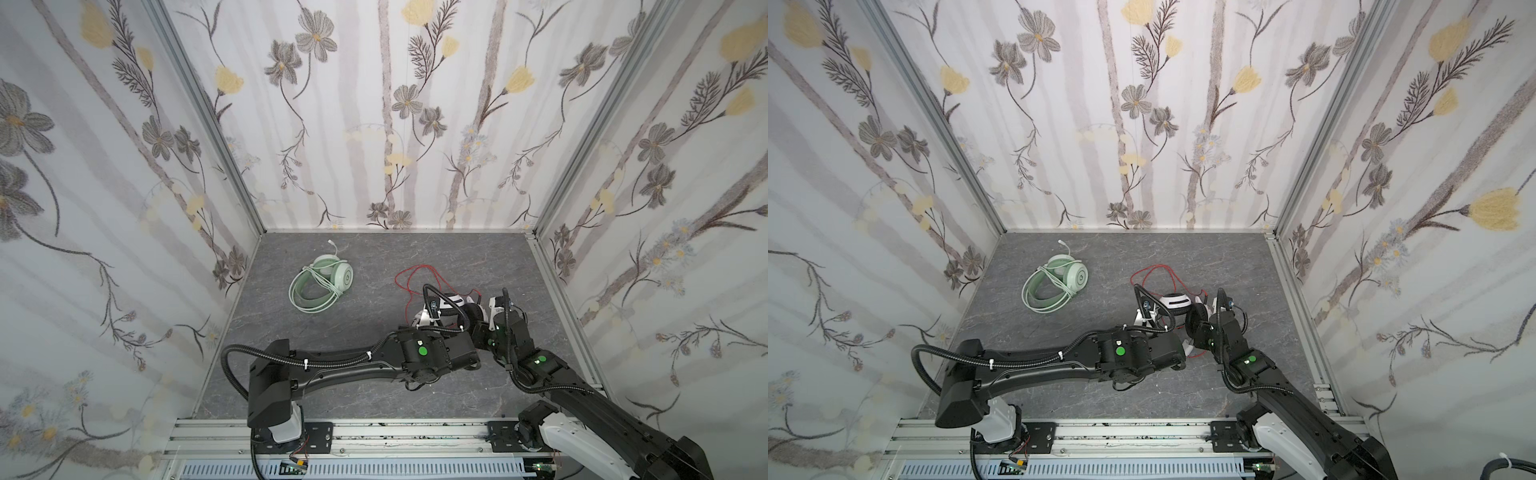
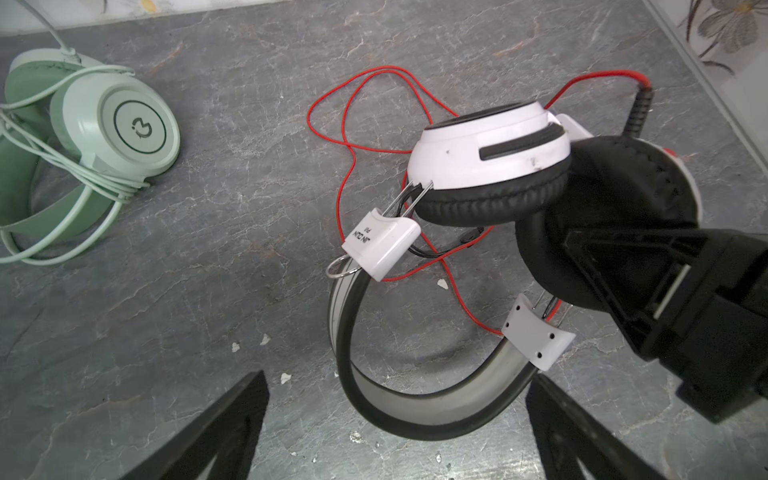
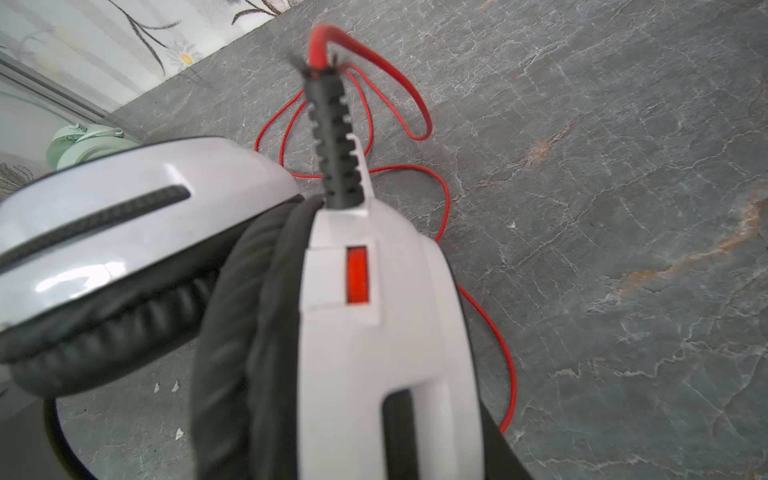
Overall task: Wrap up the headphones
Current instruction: 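Grasp the white headset's headband with the left gripper near the right gripper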
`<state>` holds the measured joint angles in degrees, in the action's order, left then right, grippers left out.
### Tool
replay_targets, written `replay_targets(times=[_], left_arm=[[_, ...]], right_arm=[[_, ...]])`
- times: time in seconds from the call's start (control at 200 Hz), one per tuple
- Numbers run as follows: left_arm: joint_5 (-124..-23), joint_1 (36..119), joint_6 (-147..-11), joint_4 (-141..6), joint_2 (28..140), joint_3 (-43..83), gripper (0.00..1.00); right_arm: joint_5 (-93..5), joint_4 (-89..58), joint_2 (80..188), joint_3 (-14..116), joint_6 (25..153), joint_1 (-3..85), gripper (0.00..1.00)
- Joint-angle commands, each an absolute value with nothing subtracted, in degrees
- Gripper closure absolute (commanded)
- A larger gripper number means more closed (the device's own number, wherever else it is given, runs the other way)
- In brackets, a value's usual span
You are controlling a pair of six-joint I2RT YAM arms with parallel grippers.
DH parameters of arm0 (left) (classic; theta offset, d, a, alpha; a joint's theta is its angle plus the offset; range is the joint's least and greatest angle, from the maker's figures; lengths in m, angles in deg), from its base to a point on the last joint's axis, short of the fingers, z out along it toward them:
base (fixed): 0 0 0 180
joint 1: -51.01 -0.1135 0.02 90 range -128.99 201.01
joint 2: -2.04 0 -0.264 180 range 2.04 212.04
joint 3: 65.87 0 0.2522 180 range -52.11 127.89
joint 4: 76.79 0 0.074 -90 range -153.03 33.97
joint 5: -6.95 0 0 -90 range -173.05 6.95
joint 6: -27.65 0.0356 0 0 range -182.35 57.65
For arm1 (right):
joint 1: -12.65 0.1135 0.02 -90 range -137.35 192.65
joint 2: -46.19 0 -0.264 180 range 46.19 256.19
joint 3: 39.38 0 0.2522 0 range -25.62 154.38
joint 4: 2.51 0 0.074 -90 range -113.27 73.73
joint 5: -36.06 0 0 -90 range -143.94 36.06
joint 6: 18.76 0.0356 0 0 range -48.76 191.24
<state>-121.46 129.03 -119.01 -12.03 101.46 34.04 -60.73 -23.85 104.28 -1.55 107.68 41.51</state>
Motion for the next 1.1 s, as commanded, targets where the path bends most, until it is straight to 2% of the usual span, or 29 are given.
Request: replay_targets(times=[0.0,0.125,0.255,0.45,0.6,0.864,0.994,1.094], left_arm=[[-120.30,129.62,-129.29,-0.04,105.22,38.36,0.00],[-116.40,129.90,-135.54,-0.81,105.56,38.18,0.01],[-112.59,129.85,-141.75,-3.29,104.36,34.95,0.08],[-108.01,128.09,-141.94,-11.25,104.63,28.91,0.11],[-108.14,126.87,-142.35,-14.84,105.48,26.59,0.14],[-107.14,125.86,-142.95,-14.68,110.59,30.77,0.14],[-106.74,125.52,-145.90,-12.97,113.44,33.58,0.27],[-106.63,125.42,-147.31,-15.47,113.05,31.59,0.30]], right_arm=[[-62.53,-20.09,104.08,-1.42,109.38,41.56,0.61],[-62.58,-20.16,103.94,-1.37,109.40,41.54,0.60],[-62.81,-20.14,103.71,-1.62,109.46,41.42,0.60],[-62.83,-20.05,103.28,-2.04,109.82,41.46,0.60],[-62.82,-20.03,102.61,-2.33,109.92,41.40,0.60],[-62.91,-19.99,102.36,-2.59,109.97,41.39,0.61],[-62.92,-19.96,102.19,-2.67,110.00,41.39,0.61],[-63.08,-19.95,101.79,-2.95,110.00,41.30,0.61]])
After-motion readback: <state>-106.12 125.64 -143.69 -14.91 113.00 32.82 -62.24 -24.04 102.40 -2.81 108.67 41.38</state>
